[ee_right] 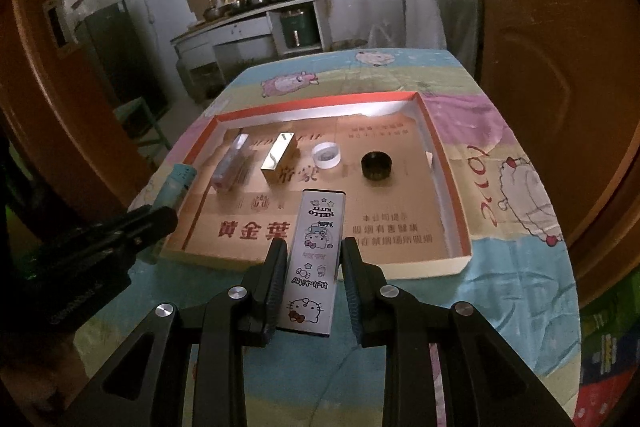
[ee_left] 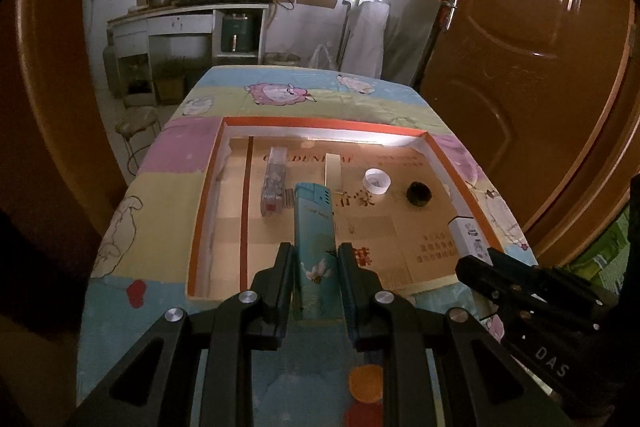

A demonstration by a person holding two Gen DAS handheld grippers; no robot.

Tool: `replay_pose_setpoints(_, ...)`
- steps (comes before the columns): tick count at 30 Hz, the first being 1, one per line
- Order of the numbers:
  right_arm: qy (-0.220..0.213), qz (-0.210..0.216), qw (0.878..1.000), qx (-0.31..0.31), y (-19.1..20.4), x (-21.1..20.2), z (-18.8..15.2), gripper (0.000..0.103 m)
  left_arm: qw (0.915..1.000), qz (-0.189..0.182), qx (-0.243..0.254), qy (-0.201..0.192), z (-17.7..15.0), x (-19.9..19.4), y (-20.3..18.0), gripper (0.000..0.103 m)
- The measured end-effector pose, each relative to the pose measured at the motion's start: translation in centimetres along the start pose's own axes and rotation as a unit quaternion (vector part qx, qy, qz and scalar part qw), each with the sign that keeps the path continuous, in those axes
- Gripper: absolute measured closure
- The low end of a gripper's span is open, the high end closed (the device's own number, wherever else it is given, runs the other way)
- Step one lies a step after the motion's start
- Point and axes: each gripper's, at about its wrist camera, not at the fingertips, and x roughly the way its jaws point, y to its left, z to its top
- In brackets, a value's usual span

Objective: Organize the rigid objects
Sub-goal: 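Carry the teal box and white box with both grippers into the tray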

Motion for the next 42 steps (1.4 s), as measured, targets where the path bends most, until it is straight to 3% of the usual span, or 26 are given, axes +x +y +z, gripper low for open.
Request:
replay_pose_setpoints(22,0.014,0.008,1.0,-0.004,-0.7,5.1,3.4,0.075,0.9995,-0.009,-0.015,0.025,2.5,5.2,0.6,0.081)
replay_pose_setpoints(42,0.035,0.011,0.999,0.001,-1.3,8.4,3.9,0.075,0.9985,-0.009,-0.024,0.048,2.7,8.8,0.7,0.08)
